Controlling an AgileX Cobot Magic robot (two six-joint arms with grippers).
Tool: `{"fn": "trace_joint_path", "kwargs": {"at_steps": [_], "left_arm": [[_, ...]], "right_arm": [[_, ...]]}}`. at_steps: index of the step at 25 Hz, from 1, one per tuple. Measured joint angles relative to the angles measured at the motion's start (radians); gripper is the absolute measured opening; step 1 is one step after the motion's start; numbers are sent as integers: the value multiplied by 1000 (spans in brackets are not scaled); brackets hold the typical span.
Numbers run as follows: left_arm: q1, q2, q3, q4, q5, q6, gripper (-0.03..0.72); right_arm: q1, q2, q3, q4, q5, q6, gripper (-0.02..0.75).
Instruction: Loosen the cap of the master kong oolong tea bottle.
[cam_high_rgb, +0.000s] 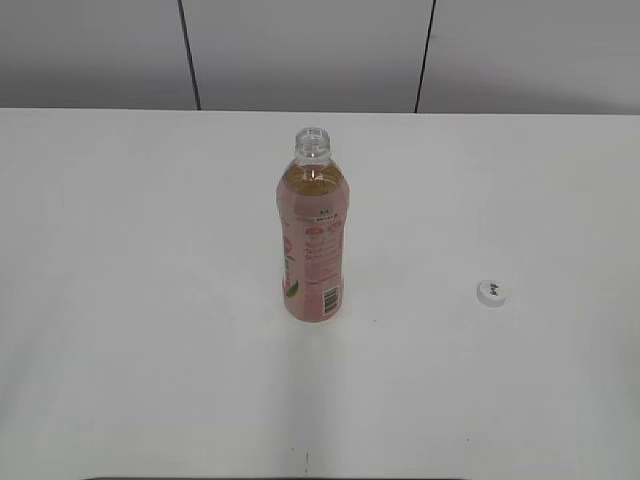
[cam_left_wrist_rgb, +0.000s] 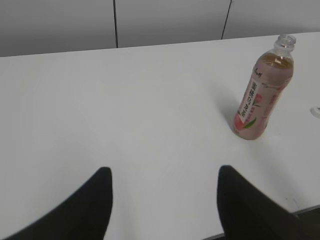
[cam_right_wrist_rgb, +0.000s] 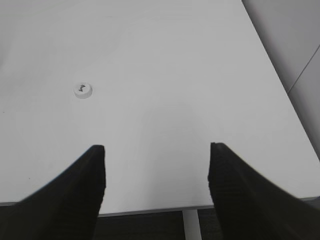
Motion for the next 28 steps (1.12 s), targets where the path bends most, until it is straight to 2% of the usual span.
{"fn": "trace_joint_path", "kwargs": {"at_steps": [8, 10, 12, 17, 20, 23, 28], "left_arm": [[0, 0, 0, 0, 0, 0, 396], [17, 0, 0, 0, 0, 0, 386], [72, 0, 0, 0, 0, 0, 379], [280, 0, 0, 0, 0, 1, 372], [369, 0, 0, 0, 0, 2, 370], [400, 0, 0, 0, 0, 2, 370], [402, 0, 0, 0, 0, 2, 370]], "right_arm": [[0, 0, 0, 0, -1, 2, 493], [0, -1, 0, 0, -1, 2, 493], [0, -1, 0, 0, -1, 2, 493], [8, -1, 0, 0, -1, 2, 492], [8, -1, 0, 0, -1, 2, 492], [8, -1, 0, 0, -1, 2, 492], [9, -1, 0, 0, -1, 2, 492]]}}
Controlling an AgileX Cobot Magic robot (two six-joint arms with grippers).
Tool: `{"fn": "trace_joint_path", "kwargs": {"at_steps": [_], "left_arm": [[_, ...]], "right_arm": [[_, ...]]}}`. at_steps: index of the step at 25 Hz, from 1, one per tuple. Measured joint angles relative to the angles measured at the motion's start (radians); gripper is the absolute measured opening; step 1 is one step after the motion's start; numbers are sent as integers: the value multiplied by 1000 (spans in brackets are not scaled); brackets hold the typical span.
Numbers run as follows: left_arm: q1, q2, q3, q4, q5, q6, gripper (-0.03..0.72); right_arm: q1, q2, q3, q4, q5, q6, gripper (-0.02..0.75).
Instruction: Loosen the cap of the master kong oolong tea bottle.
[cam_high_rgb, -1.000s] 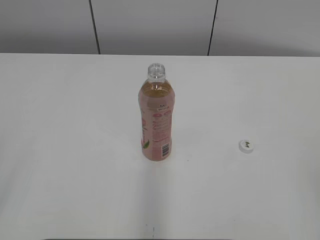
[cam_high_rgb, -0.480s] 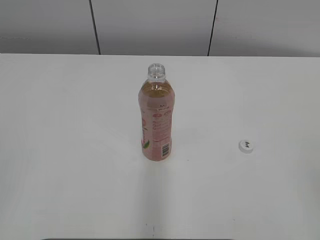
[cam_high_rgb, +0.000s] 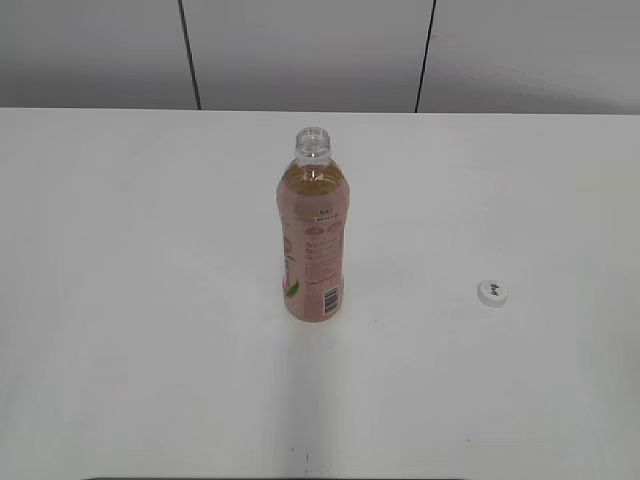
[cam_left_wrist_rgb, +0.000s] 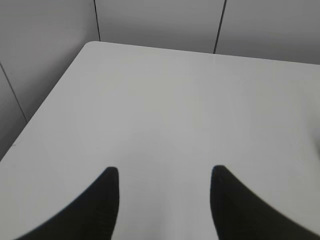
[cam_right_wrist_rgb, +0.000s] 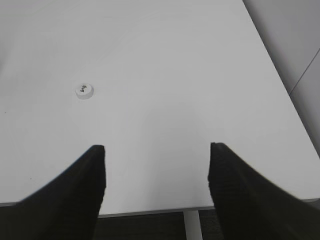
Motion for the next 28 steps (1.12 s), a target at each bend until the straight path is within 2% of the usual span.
{"fn": "trace_joint_path", "kwargs": {"at_steps": [14, 22, 28], "left_arm": [[0, 0, 0, -6, 0, 6, 345], [0, 0, 0, -126, -4, 155, 321], [0, 0, 0, -147, -6, 177, 321]], "right_arm": [[0, 0, 0, 0, -1, 0, 492], [0, 0, 0, 0, -2, 0, 492], [0, 0, 0, 0, -3, 1, 492]]}}
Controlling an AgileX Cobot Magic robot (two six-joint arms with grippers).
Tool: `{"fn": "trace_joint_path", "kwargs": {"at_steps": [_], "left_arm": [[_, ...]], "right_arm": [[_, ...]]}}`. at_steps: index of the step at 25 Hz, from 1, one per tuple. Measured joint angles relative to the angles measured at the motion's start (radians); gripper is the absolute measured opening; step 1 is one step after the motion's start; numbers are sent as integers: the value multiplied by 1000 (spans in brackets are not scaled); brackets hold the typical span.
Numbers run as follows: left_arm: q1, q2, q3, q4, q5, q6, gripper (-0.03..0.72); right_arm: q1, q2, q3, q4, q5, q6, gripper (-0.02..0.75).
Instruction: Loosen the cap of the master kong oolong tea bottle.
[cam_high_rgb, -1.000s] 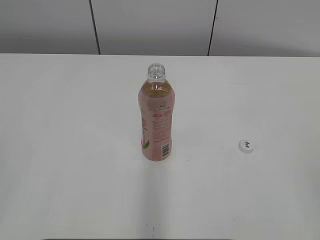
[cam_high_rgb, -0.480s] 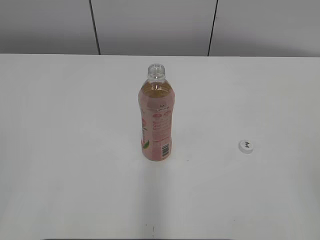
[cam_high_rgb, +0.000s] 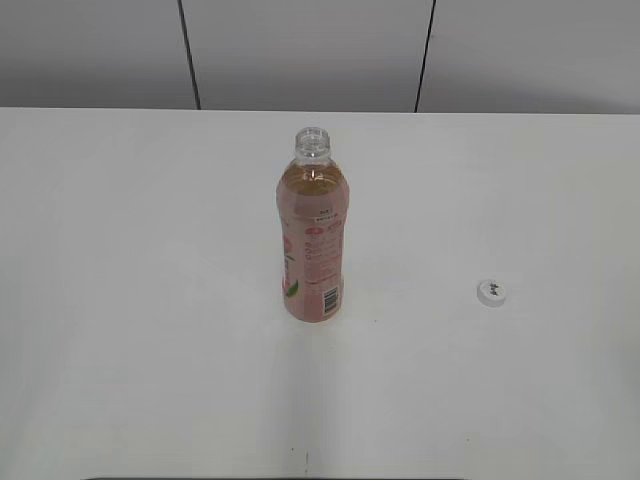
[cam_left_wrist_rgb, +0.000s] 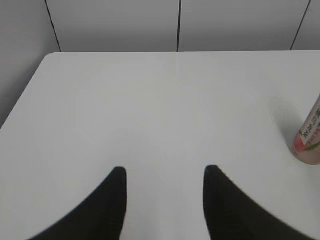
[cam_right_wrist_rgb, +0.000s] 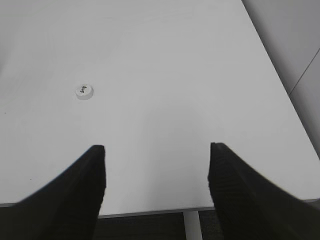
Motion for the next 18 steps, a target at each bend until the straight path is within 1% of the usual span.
{"fn": "trace_joint_path", "kwargs": {"at_steps": [14, 18], "left_arm": [[-3, 0, 0, -1, 0, 1, 278], [-6, 0, 0, -1, 0, 1, 272]], "right_arm": [[-22, 0, 0, 0, -2, 0, 492], [1, 0, 0, 0, -2, 0, 492]]}}
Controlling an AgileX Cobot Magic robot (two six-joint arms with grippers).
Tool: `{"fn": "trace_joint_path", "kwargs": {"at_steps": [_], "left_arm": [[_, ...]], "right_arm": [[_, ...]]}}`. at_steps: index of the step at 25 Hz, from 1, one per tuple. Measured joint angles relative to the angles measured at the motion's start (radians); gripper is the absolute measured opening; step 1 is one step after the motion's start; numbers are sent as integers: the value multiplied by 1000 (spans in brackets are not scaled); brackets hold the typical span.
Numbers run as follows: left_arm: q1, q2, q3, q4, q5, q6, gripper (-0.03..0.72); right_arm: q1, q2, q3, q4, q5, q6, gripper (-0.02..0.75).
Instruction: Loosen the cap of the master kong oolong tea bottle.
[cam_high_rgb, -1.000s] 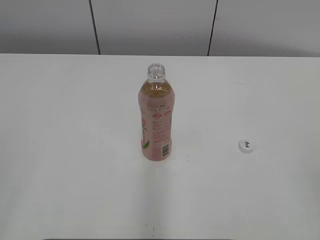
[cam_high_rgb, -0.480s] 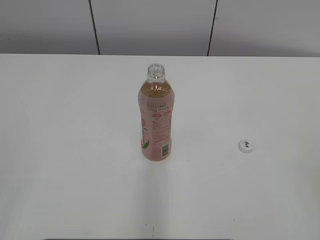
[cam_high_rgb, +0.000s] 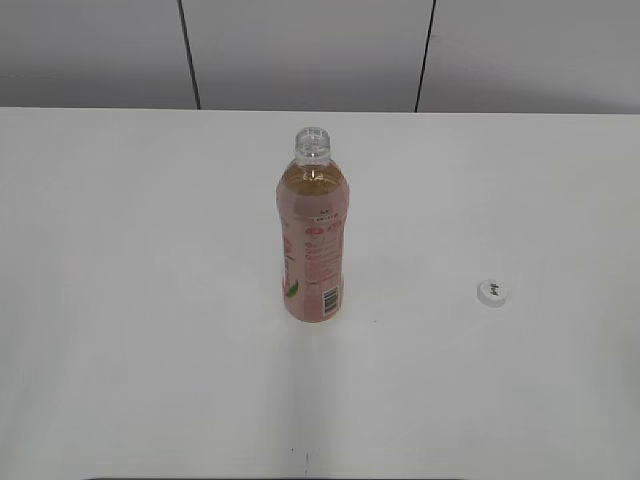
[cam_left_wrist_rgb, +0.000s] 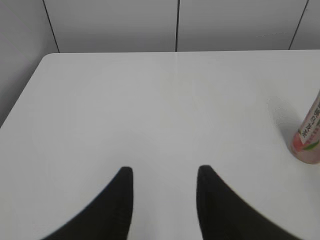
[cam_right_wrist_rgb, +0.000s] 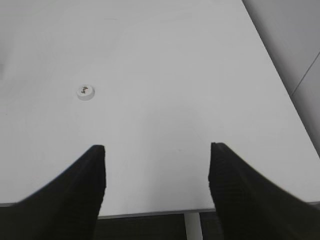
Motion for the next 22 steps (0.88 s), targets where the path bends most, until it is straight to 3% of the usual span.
{"fn": "trace_joint_path", "kwargs": {"at_steps": [5, 15, 22], "left_arm": [[0, 0, 0, 0, -1, 1, 249], [-2, 0, 0, 0, -1, 2, 244], [-61, 0, 0, 0, -1, 2, 244]], "right_arm": [[41, 0, 0, 0, -1, 0, 492], [44, 0, 0, 0, -1, 0, 492], [44, 0, 0, 0, -1, 0, 492]]}}
